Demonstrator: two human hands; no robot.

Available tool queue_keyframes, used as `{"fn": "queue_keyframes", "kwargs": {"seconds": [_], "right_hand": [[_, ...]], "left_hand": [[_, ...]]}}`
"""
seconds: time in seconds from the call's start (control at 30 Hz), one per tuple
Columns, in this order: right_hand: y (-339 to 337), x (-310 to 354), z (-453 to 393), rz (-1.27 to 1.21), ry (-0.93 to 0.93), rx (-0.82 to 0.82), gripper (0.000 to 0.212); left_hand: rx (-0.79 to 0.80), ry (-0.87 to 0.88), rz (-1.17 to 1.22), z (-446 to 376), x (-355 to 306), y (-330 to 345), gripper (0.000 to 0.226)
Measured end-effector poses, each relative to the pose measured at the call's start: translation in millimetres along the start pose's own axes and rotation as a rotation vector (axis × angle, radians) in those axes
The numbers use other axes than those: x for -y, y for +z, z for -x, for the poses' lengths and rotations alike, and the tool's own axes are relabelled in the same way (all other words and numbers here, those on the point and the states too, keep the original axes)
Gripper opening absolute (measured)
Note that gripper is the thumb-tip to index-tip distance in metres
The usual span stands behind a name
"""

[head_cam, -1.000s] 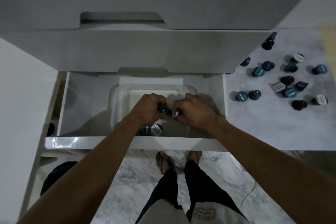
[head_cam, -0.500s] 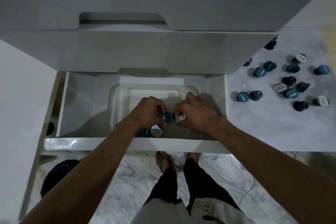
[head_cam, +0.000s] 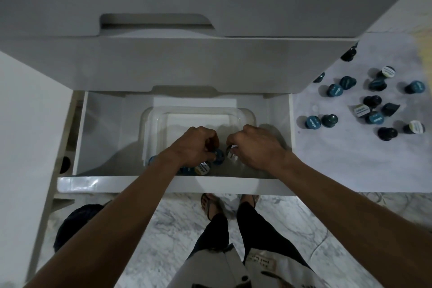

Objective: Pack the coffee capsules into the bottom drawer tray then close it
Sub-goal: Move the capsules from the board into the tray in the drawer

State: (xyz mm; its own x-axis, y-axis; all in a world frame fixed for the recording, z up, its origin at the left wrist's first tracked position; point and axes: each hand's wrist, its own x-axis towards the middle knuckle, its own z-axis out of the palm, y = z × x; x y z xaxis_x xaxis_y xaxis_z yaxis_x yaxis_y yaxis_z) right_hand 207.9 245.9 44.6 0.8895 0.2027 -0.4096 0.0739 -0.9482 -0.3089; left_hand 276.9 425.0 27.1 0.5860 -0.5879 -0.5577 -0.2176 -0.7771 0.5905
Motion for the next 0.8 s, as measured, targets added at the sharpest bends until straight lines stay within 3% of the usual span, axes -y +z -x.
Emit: {"fn": "queue_keyframes", "kwargs": {"seconds": [0.57, 0.7, 0.8], "right_hand": [[0, 7, 8, -0.005, -0.022, 0.078, 0.02], [-1, 6, 8, -0.157, 0.041, 0.063, 0.033], [-10, 7, 14, -0.255, 0.066, -0.041, 0.033]], "left_hand": [[0.119, 0.052, -0.114, 2, -1, 3, 0.029], [0.065, 0.058, -0.074, 6, 0, -1, 0.031], [-0.055, 0.056, -0.005, 13, 0, -9, 0.03]]}}
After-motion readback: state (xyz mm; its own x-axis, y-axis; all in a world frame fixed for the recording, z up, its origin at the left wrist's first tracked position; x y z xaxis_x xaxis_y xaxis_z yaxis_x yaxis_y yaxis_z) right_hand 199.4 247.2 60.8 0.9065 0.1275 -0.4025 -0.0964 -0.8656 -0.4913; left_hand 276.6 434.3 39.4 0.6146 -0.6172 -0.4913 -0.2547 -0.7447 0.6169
